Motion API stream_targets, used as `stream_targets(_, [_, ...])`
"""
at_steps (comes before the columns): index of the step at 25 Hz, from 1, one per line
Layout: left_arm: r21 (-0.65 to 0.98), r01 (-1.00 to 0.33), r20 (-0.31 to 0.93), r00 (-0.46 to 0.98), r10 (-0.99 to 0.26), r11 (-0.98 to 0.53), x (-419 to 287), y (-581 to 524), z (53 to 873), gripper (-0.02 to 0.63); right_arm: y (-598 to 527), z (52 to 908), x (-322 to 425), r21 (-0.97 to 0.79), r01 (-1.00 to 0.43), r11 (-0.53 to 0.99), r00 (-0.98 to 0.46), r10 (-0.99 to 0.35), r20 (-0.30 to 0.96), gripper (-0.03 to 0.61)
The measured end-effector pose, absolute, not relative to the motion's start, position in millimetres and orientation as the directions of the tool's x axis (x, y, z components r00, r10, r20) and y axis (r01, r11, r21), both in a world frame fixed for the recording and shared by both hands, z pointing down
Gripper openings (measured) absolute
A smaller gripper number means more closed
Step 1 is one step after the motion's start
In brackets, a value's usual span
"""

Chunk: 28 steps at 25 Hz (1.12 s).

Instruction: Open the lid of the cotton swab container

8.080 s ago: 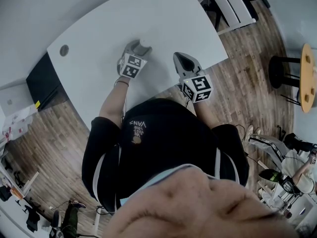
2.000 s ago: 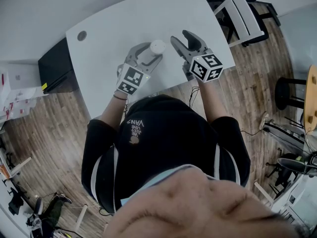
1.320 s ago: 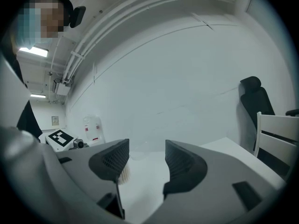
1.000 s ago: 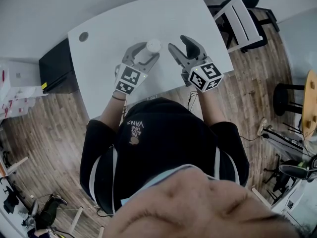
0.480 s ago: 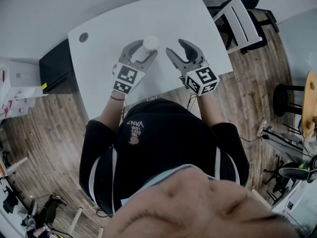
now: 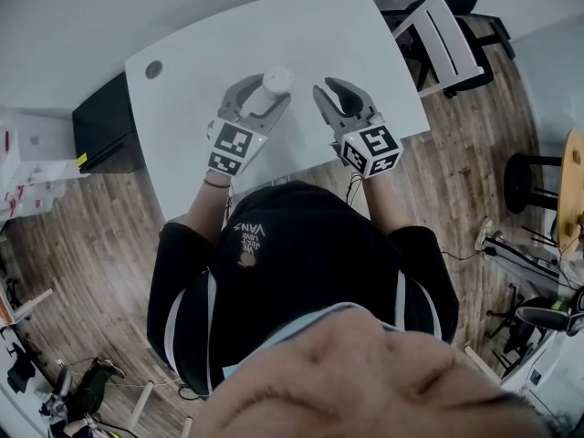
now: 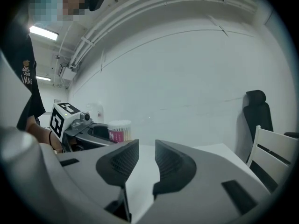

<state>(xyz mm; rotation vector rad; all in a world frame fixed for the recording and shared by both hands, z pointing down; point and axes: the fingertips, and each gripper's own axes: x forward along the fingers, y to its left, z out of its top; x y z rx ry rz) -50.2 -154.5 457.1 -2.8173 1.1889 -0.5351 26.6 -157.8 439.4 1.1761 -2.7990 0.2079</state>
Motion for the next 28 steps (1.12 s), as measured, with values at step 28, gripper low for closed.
stream_targets(28, [-0.102, -0.699, 0.306, 0.655, -0.691, -0.707, -52, -150, 464, 0.241, -158, 458, 23, -0.087, -0.734, 0.673, -0.675, -0.712, 0.192, 0.012])
